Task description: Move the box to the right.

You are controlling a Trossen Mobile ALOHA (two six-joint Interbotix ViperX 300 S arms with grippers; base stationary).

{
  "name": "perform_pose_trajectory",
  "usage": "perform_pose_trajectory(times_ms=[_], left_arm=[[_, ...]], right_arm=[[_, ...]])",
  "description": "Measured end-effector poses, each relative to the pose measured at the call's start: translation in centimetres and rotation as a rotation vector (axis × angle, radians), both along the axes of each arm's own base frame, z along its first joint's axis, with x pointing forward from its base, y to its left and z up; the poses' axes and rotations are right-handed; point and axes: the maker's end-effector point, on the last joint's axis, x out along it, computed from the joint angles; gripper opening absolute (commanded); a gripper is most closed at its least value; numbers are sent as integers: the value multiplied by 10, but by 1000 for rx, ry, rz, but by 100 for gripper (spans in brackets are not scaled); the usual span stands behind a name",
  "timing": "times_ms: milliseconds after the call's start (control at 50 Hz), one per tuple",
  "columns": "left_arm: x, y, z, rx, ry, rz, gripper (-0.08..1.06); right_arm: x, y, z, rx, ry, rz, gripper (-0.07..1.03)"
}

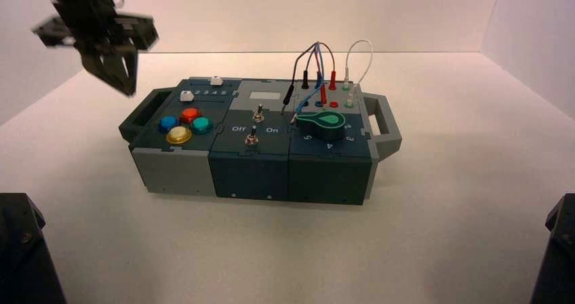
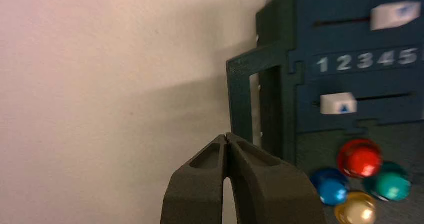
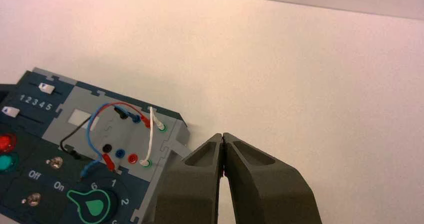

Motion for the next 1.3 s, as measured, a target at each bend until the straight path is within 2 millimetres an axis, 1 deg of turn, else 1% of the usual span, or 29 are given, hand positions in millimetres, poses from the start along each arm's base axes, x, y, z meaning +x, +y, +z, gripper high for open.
perform_pose_trajectory(times_ms=[60,80,100,120,160,240,380,460,560,580,600,620,640,720,740,820,880,980,1000,1020,1040,1080,1100,1160,1180,1240,1300], left_arm=[[-2,1,-10,8,36,-2,-3],[-2,1,-10,8,36,-2,-3],[-3,1,-17,14,60,-5,-3],[-3,1,-18,15,63,-6,-3],[-3,2,-26,22,94,-5,-3],[-4,3,-36,27,132,-2,-3],[-4,0,-41,33,155,-14,-3],[-5,-9,-42,35,156,-48,-3],[-9,-26,-41,39,153,-105,-3],[-11,-32,-42,41,156,-129,-3],[-11,-32,-42,41,156,-129,-3],[-13,-41,-41,42,154,-159,-3],[-13,-41,-41,42,154,-159,-3],[-19,-57,-41,43,154,-212,-3],[-22,-64,-41,42,154,-235,-3],[-27,-76,-41,40,152,-265,-3],[-29,-90,-40,33,140,-297,-3],[-27,-114,-36,17,114,-337,-3],[-27,-114,-36,17,114,-337,-3],[-25,-121,-35,13,108,-350,-3],[-25,-121,-35,13,108,-352,-3],[-22,-132,-34,9,100,-370,-3],[-22,-132,-34,9,100,-370,-3],[-18,-147,-33,1,97,-390,-3],[-18,-147,-33,0,98,-389,-3],[-15,-162,-33,-10,97,-405,-3],[-15,-170,-33,-14,97,-418,-3]], right_arm=[[0,0,1,0,-1,0,-2],[0,0,1,0,-1,0,-2],[0,0,1,0,-1,0,-2],[0,0,1,0,-1,0,-2],[0,1,2,1,-4,2,-2],[0,1,4,3,-10,2,-2],[0,0,8,7,-25,0,-2],[-1,0,11,10,-37,2,-2],[-2,0,14,10,-45,2,-2],[-2,0,14,12,-46,0,-2],[-2,0,14,12,-46,0,-2],[-2,0,14,12,-46,0,-2],[-2,0,14,12,-46,0,-2],[-2,0,14,12,-46,0,-2],[-2,0,14,12,-46,0,-2],[-2,-1,14,12,-47,0,-2],[-2,0,14,14,-47,0,-2],[-2,0,14,15,-47,1,-2],[-2,0,14,15,-47,1,-2],[-2,0,14,17,-46,0,-2],[-2,0,14,17,-46,0,-2],[-2,0,14,17,-46,-1,-2],[-2,0,14,16,-45,-1,-2],[-2,0,14,17,-46,-1,-2],[-2,0,14,17,-46,0,-2],[-2,0,14,18,-46,0,-2],[-2,0,14,18,-45,-2,-2]])
